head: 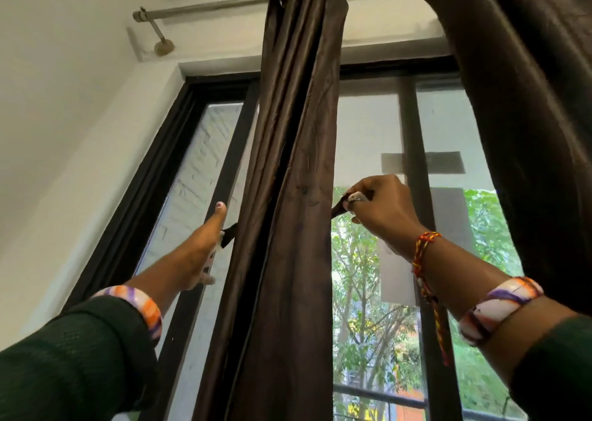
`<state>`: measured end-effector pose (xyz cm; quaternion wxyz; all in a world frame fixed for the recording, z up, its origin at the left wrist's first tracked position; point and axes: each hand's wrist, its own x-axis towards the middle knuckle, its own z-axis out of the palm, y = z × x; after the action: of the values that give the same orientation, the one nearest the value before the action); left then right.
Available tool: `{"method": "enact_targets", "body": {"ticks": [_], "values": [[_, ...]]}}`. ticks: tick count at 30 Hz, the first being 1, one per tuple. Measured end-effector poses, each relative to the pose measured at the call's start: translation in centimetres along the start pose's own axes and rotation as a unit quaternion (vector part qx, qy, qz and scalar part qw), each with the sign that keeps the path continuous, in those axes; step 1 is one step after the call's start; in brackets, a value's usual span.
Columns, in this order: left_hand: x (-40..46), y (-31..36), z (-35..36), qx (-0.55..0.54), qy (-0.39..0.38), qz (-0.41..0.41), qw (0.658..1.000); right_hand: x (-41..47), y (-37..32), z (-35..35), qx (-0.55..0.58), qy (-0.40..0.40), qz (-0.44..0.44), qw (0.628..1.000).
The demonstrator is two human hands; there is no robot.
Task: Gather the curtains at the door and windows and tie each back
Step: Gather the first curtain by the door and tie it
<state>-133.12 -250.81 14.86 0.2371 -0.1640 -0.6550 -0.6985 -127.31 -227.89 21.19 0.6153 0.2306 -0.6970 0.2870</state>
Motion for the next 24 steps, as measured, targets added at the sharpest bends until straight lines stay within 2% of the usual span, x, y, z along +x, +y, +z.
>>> {"method": "enact_targets", "body": {"ticks": [3, 7, 10, 12, 14, 17, 19, 22, 24], "values": [[1.0, -0.7, 0.2, -0.028, 0.030, 0.028, 0.999, -0.1, 0.8, 0.7, 0.017, 0.005, 0.013, 1.000], [1.1, -0.6, 0.3, -0.131, -0.012, 0.067, 0.989, -0.1, 0.5, 0.7, 0.020, 0.018, -0.004, 1.000], [1.0, 1.0, 0.5, -0.197, 0.048, 0.126, 0.971, 0.1, -0.5, 0.6, -0.036, 0.040, -0.068, 0.996], [0.5, 2.2, 0.3, -0.157, 0.075, 0.203, 0.964, 0.0, -1.3, 0.6, -0.061, 0.054, -0.138, 0.987], [-0.6, 3.4, 0.2, -0.072, 0.117, 0.309, 0.941, -0.2, -2.4, 0.7, -0.062, 0.064, -0.211, 0.973], [-2.4, 4.9, 0.4, 0.074, 0.216, 0.469, 0.853, -0.2, -4.1, 0.9, -0.049, 0.055, -0.299, 0.951], [-3.4, 6.0, 0.5, 0.116, 0.251, 0.551, 0.787, 0.3, -5.1, 0.8, -0.035, 0.032, -0.322, 0.946], [-4.6, 6.9, 0.6, 0.227, 0.197, 0.667, 0.681, 1.0, -6.7, 0.7, -0.021, 0.007, -0.313, 0.950], [-5.3, 7.3, 0.6, 0.366, 0.161, 0.717, 0.571, 1.7, -7.6, 0.3, 0.000, -0.020, -0.270, 0.963]]}}
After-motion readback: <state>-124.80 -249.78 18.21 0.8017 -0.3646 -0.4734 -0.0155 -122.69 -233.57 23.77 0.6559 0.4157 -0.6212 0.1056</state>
